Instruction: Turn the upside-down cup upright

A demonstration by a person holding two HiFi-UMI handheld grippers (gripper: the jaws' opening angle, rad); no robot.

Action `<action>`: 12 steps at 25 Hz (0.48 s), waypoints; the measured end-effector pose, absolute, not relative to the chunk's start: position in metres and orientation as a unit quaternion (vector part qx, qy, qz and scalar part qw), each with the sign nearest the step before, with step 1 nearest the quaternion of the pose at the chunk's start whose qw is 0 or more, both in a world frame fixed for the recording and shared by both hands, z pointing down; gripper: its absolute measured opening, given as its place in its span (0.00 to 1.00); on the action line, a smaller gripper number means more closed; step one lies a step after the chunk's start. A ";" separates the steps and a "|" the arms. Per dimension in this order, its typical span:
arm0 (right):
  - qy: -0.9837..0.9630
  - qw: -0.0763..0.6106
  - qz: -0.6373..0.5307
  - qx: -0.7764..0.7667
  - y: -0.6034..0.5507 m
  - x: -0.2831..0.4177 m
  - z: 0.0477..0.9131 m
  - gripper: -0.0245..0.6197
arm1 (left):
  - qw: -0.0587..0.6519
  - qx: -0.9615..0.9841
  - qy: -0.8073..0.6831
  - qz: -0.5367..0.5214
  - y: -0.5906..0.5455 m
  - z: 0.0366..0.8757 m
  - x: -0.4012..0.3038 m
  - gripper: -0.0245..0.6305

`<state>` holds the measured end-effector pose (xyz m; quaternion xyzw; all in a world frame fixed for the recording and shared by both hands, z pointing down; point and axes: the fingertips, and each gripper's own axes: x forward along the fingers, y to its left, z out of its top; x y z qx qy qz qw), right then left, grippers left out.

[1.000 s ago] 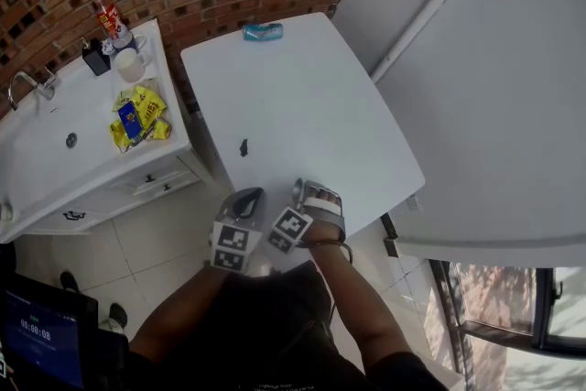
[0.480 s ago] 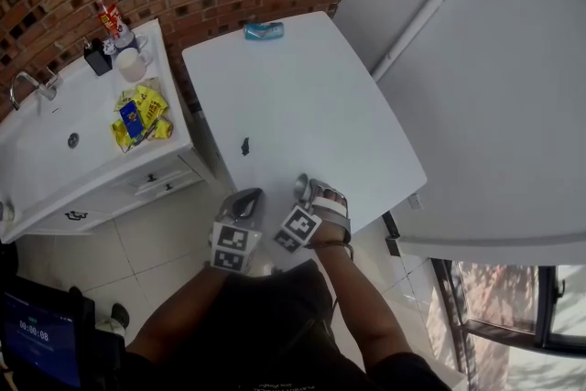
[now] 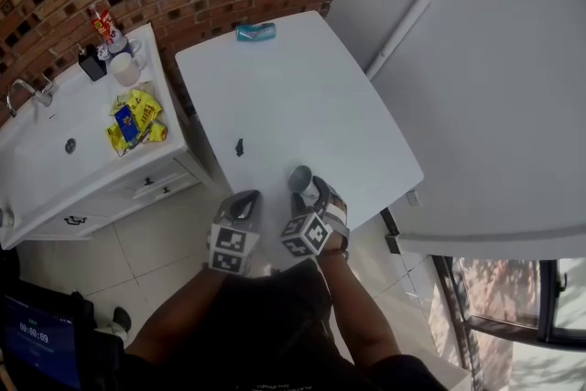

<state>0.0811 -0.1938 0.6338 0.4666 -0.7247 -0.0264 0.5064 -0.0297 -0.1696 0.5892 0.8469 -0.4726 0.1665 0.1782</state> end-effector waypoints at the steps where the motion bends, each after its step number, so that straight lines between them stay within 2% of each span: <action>1: -0.733 0.488 -0.015 0.475 -0.194 0.081 0.631 0.47 | 0.178 0.847 -0.472 0.167 -0.169 0.589 -0.029 0.03; 4: -0.753 0.429 0.020 0.498 -0.193 0.080 0.626 0.47 | 0.175 0.847 -0.474 0.168 -0.170 0.589 -0.030 0.03; 9: -0.785 0.294 0.112 0.534 -0.196 0.078 0.617 0.46 | 0.172 0.847 -0.475 0.167 -0.171 0.588 -0.030 0.03; 12: -0.795 0.258 0.127 0.534 -0.196 0.076 0.616 0.46 | 0.171 0.848 -0.473 0.168 -0.170 0.588 -0.029 0.03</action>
